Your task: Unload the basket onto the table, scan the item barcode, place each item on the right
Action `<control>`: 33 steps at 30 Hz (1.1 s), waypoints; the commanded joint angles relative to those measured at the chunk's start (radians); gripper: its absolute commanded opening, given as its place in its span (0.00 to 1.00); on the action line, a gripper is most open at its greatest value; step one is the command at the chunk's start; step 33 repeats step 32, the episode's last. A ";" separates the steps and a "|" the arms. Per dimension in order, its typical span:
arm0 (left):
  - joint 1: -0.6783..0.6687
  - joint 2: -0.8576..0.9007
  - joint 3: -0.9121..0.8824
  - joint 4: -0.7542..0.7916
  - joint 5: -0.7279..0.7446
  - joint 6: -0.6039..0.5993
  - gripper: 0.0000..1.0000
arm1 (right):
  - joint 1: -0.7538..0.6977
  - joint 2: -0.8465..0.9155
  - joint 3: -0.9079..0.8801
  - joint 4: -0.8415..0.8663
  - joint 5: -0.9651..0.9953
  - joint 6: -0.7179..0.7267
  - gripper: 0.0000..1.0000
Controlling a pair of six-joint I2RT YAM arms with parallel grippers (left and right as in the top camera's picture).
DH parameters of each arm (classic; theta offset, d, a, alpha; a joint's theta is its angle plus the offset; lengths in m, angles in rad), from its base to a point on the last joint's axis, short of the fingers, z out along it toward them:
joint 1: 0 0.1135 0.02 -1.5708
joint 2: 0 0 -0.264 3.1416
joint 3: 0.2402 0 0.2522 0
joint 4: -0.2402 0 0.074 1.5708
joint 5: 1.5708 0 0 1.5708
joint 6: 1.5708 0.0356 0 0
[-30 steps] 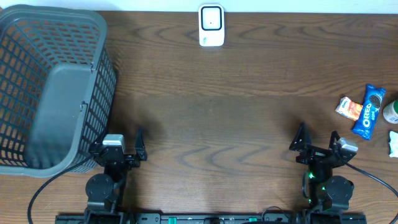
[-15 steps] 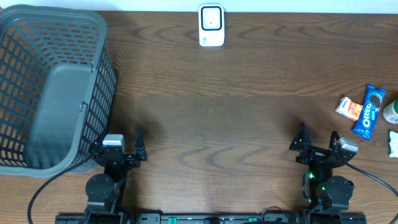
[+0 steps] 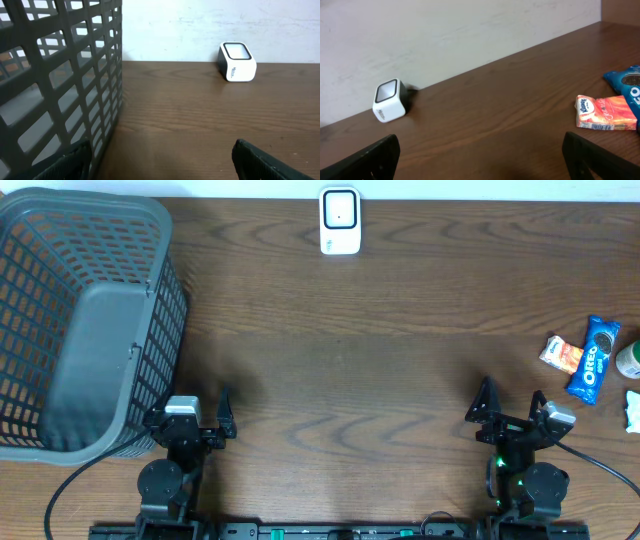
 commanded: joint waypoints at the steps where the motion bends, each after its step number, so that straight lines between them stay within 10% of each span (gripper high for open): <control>1: 0.005 -0.007 -0.034 -0.011 -0.013 0.014 0.90 | -0.006 -0.008 -0.001 -0.003 0.008 0.006 0.99; 33: 0.005 -0.007 -0.034 -0.010 -0.013 0.014 0.90 | -0.006 -0.008 -0.001 -0.003 0.008 0.006 0.99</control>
